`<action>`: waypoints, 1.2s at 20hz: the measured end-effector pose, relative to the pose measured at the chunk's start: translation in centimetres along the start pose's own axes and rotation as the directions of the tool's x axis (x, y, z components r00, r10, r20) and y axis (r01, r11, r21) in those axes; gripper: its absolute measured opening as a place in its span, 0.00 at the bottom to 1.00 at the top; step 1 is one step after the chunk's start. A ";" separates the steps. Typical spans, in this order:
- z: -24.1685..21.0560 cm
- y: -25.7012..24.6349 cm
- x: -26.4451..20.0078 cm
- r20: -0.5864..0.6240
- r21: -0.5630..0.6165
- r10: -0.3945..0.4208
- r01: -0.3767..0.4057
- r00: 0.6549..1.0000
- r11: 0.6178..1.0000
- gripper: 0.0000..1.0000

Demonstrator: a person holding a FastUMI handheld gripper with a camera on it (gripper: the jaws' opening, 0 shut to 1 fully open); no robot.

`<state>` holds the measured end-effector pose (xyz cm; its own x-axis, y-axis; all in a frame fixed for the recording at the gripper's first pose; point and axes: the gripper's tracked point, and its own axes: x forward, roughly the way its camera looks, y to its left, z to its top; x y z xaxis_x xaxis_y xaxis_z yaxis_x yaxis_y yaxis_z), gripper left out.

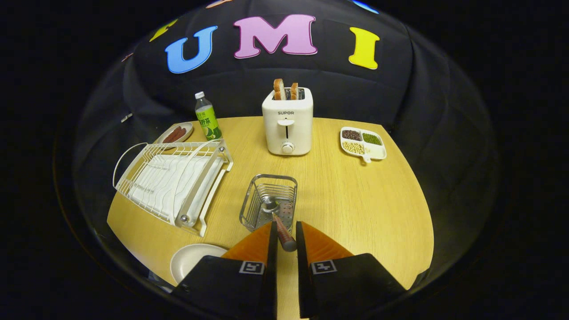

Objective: Take the plate from the dish rack, then take the spoon from the basket and place it into the plate.

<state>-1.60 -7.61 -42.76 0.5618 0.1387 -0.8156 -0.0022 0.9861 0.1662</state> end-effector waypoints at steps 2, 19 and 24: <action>-0.2 0.7 0.0 -0.015 0.028 0.038 -0.038 0.999 0.999 0.20; 4.2 1.9 -10.9 0.146 0.035 0.078 -0.084 0.986 0.996 0.10; 0.1 6.2 -15.3 0.080 0.006 0.219 -0.220 0.973 0.976 0.10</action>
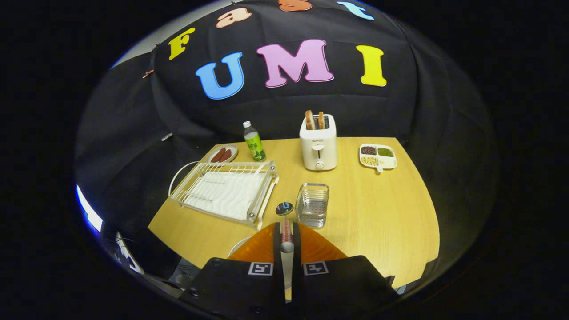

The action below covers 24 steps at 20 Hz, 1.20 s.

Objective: Take the plate from the dish rack, then take the spoon from the basket and place it into the plate.

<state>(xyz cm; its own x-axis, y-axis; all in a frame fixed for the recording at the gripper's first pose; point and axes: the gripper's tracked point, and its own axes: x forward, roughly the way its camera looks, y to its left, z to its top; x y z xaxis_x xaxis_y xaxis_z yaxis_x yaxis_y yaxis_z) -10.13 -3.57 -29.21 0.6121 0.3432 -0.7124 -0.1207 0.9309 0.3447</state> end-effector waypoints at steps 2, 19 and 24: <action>-3.1 1.2 -0.3 -0.059 -0.013 0.026 -0.027 0.998 1.000 0.10; -12.5 3.5 5.1 -0.203 0.128 0.080 -0.055 0.976 0.990 0.16; -14.2 1.8 5.7 -0.230 0.144 0.033 0.001 0.973 0.990 0.31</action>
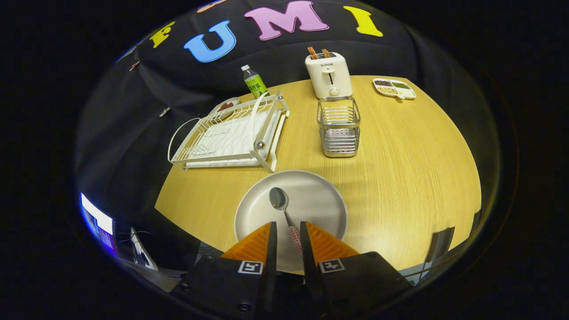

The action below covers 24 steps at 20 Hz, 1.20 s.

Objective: Take the plate from the dish rack, then take the spoon from the basket and place it into the plate.

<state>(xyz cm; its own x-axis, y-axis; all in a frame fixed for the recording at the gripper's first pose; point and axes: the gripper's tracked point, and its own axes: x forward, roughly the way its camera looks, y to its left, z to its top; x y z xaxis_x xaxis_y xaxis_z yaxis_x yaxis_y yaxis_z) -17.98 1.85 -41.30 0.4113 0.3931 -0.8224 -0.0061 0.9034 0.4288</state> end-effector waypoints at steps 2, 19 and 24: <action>-0.2 -0.5 0.2 -0.003 0.013 -0.011 0.012 1.000 1.000 0.41; 3.5 -0.8 -0.9 0.086 -0.041 -0.066 0.069 0.994 0.997 0.98; 12.7 -0.1 -5.6 0.278 -0.063 -0.087 0.109 0.957 0.992 0.98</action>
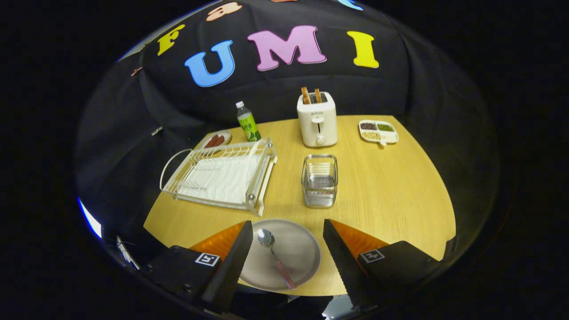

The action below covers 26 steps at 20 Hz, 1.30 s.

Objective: Take the plate from the dish rack, then take the spoon from the basket and place it into the plate.

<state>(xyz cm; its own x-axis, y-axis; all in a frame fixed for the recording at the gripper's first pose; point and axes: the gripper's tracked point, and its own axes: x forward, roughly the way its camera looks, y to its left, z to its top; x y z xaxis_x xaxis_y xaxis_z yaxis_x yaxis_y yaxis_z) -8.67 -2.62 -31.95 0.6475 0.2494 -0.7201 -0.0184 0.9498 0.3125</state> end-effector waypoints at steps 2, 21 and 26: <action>4.5 0.0 -1.6 0.086 -0.022 -0.015 0.017 0.996 1.000 0.98; 23.6 4.8 -16.3 0.540 -0.202 -0.049 0.187 0.840 0.961 0.96; 22.9 4.7 -16.1 0.530 -0.196 -0.054 0.184 0.846 0.963 0.96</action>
<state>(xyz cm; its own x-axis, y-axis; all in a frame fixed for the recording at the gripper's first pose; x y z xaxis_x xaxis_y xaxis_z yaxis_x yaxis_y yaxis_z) -1.71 -6.50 -4.68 0.9527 0.0594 -0.2982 -0.0476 0.9978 0.0467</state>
